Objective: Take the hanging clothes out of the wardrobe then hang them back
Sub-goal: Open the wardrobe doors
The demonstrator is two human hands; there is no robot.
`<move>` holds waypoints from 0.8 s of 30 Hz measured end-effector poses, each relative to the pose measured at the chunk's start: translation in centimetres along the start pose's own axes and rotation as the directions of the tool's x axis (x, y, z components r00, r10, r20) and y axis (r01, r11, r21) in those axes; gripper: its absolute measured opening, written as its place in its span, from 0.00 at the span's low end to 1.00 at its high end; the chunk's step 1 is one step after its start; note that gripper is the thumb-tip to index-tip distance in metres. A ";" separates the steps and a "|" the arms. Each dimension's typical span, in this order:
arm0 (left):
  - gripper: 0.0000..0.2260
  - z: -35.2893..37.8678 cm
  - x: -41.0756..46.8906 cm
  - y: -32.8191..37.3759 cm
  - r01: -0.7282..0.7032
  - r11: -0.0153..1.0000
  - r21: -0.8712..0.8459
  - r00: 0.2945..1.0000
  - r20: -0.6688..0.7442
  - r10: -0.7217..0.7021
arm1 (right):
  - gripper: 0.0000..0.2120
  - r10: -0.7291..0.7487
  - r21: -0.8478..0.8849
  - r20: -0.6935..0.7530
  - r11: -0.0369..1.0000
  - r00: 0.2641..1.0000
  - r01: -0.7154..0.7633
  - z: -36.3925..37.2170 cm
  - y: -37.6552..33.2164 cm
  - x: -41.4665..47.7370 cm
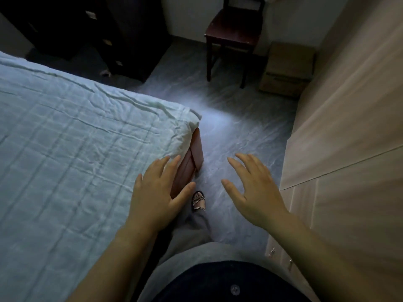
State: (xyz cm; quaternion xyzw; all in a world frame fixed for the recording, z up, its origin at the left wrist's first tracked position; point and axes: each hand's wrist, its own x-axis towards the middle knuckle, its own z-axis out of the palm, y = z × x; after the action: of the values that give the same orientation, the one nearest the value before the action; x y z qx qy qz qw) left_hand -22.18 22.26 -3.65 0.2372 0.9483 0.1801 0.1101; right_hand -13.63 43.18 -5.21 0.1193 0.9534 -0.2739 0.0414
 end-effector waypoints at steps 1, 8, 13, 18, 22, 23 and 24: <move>0.35 -0.8 2.7 0.0 -0.021 1.000 0.007 1.000 0.008 0.021 | 0.35 0.016 -0.010 -0.016 1.000 1.000 -0.017 -0.8 0.1 2.0; 0.35 -5.6 20.8 2.5 -0.266 0.963 0.051 0.963 0.063 0.263 | 0.37 0.127 -0.023 -0.131 0.991 0.983 -0.131 -7.5 1.4 15.0; 0.36 -5.4 31.1 7.1 -0.426 0.902 0.066 0.898 0.153 0.413 | 0.35 0.283 0.065 -0.322 0.959 0.903 -0.277 -12.1 5.2 20.7; 0.36 -3.6 42.8 14.0 -0.577 0.812 0.090 0.806 0.223 0.548 | 0.34 0.402 0.124 -0.434 0.913 0.806 -0.388 -16.4 11.9 27.1; 0.36 -2.5 53.0 20.9 -0.651 0.752 0.102 0.749 0.246 0.615 | 0.33 0.447 0.129 -0.490 0.886 0.748 -0.445 -21.5 18.1 33.3; 0.37 -2.4 55.4 22.9 -0.668 0.737 0.100 0.734 0.248 0.632 | 0.33 0.455 0.128 -0.504 0.880 0.734 -0.458 -23.2 19.6 34.7; 0.37 -2.4 57.7 24.9 -0.688 0.719 0.096 0.716 0.250 0.651 | 0.32 0.462 0.126 -0.520 0.874 0.719 -0.470 -25.0 21.0 36.0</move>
State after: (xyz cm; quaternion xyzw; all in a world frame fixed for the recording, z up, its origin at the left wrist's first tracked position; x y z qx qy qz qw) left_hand -62.49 70.33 1.23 0.5911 0.7934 0.0956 0.1089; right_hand -43.56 81.06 -0.03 0.4260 0.8675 -0.2031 -0.1572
